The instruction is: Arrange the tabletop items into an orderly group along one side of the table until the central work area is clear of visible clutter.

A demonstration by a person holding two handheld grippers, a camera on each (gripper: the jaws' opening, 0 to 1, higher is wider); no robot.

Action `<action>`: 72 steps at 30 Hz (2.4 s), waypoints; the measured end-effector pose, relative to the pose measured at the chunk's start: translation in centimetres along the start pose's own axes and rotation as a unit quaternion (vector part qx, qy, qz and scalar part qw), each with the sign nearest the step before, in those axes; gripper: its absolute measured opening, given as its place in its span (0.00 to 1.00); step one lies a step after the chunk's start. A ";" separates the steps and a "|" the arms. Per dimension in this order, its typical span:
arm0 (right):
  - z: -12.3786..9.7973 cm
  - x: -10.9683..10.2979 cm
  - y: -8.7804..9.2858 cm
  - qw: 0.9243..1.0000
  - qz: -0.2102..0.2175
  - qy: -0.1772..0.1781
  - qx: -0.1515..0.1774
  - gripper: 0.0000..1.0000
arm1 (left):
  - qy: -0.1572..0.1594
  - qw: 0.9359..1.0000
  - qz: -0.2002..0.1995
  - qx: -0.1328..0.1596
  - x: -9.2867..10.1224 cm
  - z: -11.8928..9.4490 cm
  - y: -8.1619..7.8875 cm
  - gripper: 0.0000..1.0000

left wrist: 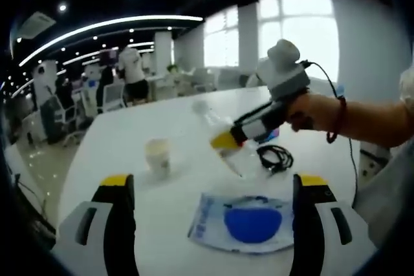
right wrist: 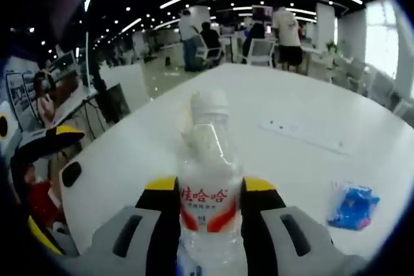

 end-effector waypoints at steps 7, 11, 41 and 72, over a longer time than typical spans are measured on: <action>-2.2 -1.5 -1.0 0.999 -0.025 -0.011 0.044 0.35 | 0.009 1.000 -0.008 0.026 0.2 -0.1 -0.4 0.99; -3.1 -2.2 -1.2 0.998 -0.030 -0.019 0.057 0.35 | 0.018 0.999 -0.003 0.026 0.6 0.1 -0.5 0.99; -9.3 -9.4 -0.3 0.983 -0.045 -0.102 0.145 0.35 | 0.092 0.989 -0.013 0.112 2.9 -0.3 -2.2 0.77; -12.4 -10.2 0.3 0.978 -0.054 -0.098 0.177 0.37 | 0.176 0.974 -0.008 0.142 4.0 -1.2 -3.1 0.39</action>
Point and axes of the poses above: the point that each gripper's makers call its tool centre point, and the gripper's own axes: z roughly forward along the fingers, x roughly to its right, y roughly out of its underside, the point moved 10 cm from there along -z, roughly backward along the fingers, and after that the axes turned 11 degrees about -x, right-handed, at the moved point
